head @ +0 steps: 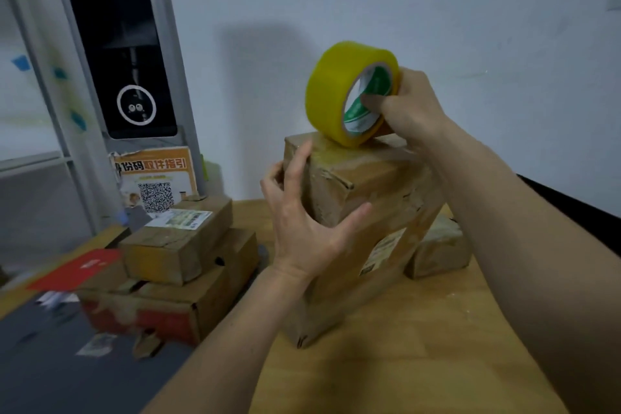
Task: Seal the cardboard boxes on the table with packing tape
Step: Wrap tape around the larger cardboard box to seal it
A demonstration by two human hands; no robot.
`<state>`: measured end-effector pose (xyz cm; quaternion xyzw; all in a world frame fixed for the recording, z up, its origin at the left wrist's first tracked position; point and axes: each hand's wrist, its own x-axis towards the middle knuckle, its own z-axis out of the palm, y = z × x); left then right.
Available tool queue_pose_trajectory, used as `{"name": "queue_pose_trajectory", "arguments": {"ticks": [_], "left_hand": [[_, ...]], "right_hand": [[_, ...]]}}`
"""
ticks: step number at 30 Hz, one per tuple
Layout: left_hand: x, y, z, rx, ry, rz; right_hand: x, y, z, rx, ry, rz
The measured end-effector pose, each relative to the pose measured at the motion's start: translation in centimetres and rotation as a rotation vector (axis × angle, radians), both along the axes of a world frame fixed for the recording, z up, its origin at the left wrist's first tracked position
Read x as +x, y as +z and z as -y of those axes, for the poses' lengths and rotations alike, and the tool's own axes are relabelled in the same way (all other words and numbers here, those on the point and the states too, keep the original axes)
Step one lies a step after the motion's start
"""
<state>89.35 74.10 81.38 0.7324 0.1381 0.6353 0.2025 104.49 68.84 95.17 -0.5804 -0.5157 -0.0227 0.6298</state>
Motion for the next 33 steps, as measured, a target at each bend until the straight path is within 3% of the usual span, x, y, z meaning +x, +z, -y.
{"name": "queue_pose_trajectory", "arguments": {"ticks": [5,10,16,21,24,33], "left_hand": [[-0.5,0.3,0.2,-0.002,-0.011,-0.041],[-1.6,1.5,0.7,-0.032,0.033,-0.242],[-2.4,8.9,1.5,0.144,0.426,-0.697],[0.1,13.5,0.3,-0.147,0.212,-1.109],[0.5,14.0,0.2,-0.127,0.193,-1.276],[-0.8,10.6,3.3,-0.034,0.230,-0.939]], "right_hand": [[3.4,0.2,1.5,0.003,-0.283,0.060],[3.3,-1.5,0.9,0.027,-0.190,-0.142],[2.7,-1.5,0.2,0.038,-0.147,-0.153],[2.5,-1.8,0.4,0.044,-0.162,-0.133],[2.4,-2.2,0.6,0.050,-0.187,-0.142],[1.8,-4.1,2.3,0.114,-0.556,-0.193]]}}
